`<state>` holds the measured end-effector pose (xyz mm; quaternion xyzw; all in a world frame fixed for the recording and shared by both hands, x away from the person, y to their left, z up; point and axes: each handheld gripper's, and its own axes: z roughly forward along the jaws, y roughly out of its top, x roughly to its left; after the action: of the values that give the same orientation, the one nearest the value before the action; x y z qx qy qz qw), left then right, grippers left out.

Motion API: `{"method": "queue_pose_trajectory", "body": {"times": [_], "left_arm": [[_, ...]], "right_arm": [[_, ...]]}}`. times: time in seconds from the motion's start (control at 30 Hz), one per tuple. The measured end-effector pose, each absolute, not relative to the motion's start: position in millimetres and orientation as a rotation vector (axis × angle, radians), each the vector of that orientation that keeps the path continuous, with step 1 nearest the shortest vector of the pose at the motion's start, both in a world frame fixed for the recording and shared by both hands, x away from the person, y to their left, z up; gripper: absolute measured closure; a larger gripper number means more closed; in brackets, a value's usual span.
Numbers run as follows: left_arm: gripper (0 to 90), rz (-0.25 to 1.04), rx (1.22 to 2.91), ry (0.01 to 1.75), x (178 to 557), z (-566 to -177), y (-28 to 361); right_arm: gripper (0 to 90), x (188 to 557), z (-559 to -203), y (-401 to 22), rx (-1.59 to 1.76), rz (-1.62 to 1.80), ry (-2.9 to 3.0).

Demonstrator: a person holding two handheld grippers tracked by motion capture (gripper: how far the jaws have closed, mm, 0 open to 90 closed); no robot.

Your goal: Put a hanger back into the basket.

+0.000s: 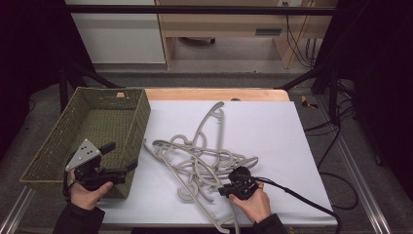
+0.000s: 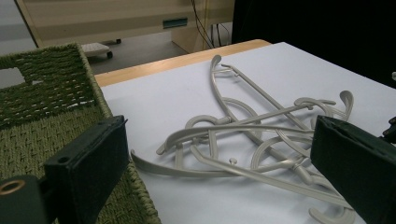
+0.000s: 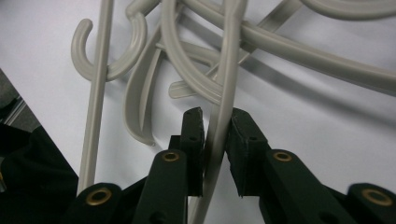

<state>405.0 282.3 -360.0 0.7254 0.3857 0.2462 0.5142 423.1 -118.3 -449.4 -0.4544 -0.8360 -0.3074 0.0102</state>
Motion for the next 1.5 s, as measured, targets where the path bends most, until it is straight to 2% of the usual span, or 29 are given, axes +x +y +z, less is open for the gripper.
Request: {"method": "queue_pose_trajectory", "body": {"times": [0.13, 0.73, 1.17, 1.5], "left_arm": [[4.1, 0.594, 1.751, 0.922, 404.7, -359.6, 282.2], [4.9, 0.552, 1.845, 0.84, 397.6, -354.6, 261.4], [5.5, 0.466, 2.044, 0.707, 391.7, -359.0, 222.7], [14.0, 0.414, 2.226, 0.605, 397.2, -375.9, 198.9]], "right_arm": [[81.5, 423.2, -447.7, -119.9, -1.452, -0.957, -2.611], [82.6, 418.2, -416.5, -141.8, -1.243, -1.073, -2.68], [82.5, 416.5, -398.2, -148.0, -1.004, -1.126, -2.753], [82.5, 413.3, -397.9, -140.2, -0.827, -1.093, -2.775]]}}
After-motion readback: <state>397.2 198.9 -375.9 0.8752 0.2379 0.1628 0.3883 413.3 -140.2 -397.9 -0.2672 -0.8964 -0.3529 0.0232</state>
